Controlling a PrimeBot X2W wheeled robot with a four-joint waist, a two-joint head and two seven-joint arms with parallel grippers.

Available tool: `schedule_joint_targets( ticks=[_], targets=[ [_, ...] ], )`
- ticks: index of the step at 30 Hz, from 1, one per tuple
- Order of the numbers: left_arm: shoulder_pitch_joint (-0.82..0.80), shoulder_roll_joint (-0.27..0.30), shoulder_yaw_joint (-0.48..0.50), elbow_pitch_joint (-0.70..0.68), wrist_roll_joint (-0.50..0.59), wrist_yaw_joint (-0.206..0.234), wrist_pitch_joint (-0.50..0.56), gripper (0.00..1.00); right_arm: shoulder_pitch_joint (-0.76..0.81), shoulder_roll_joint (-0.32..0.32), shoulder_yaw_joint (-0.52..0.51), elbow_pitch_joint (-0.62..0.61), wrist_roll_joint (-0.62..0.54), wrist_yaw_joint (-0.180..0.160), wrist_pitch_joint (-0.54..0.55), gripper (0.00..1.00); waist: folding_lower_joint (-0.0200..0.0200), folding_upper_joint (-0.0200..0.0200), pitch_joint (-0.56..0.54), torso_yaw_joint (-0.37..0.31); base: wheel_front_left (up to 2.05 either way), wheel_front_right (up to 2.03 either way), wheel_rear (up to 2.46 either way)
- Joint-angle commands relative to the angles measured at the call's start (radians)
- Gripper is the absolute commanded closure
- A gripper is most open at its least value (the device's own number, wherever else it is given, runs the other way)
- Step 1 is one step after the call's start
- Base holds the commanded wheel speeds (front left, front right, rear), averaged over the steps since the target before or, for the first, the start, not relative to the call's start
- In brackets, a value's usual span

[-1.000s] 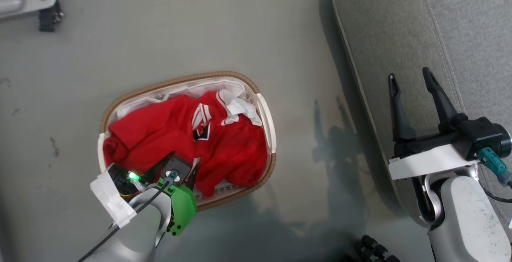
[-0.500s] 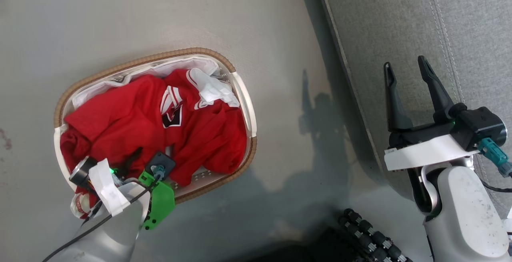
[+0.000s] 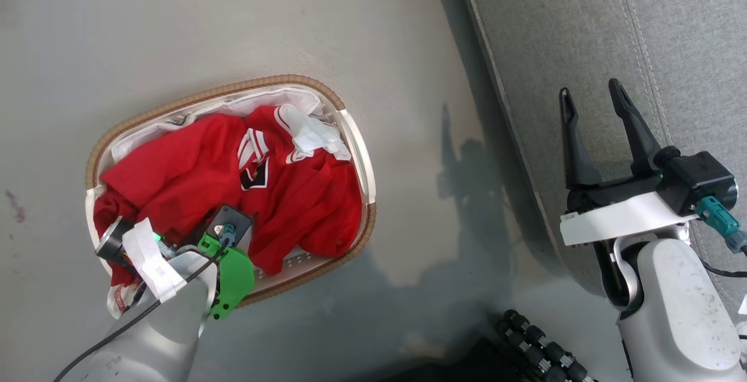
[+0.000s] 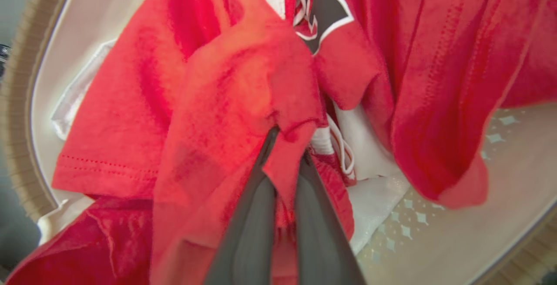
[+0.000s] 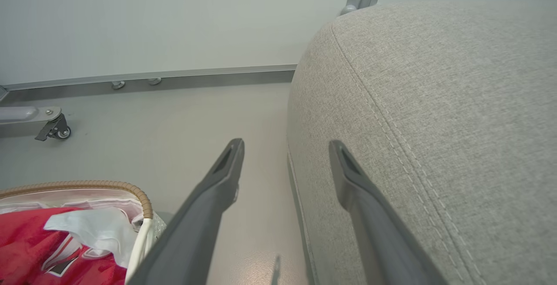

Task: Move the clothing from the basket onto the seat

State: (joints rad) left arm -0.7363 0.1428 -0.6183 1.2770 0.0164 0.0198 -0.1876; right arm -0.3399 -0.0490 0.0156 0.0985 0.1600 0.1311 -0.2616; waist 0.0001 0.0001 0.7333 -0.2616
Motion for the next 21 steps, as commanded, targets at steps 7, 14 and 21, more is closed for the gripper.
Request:
schedule_joint_targets(
  ticks=[7,14,21],
  targets=[
    [0.011,-0.025,0.007,-0.003,-0.039,-0.030,-0.046,1.00,0.031,-0.003,-0.014,0.019,-0.031,-0.001,-0.005,0.00,-0.0001,-0.0001,-0.122,0.052,0.00,0.00,0.00],
    [0.031,-0.051,-0.007,-0.070,-0.055,-0.068,-0.076,1.00,0.083,-0.003,-0.033,0.032,-0.085,-0.001,-0.005,0.00,-0.0001,-0.0001,-0.284,0.113,0.00,0.00,0.00],
    [0.081,-0.034,-0.021,-0.253,-0.070,-0.102,-0.079,1.00,0.165,-0.003,-0.049,0.047,-0.123,-0.001,-0.005,0.00,-0.0001,-0.0001,-0.468,0.163,0.00,0.00,0.00]
  ],
)
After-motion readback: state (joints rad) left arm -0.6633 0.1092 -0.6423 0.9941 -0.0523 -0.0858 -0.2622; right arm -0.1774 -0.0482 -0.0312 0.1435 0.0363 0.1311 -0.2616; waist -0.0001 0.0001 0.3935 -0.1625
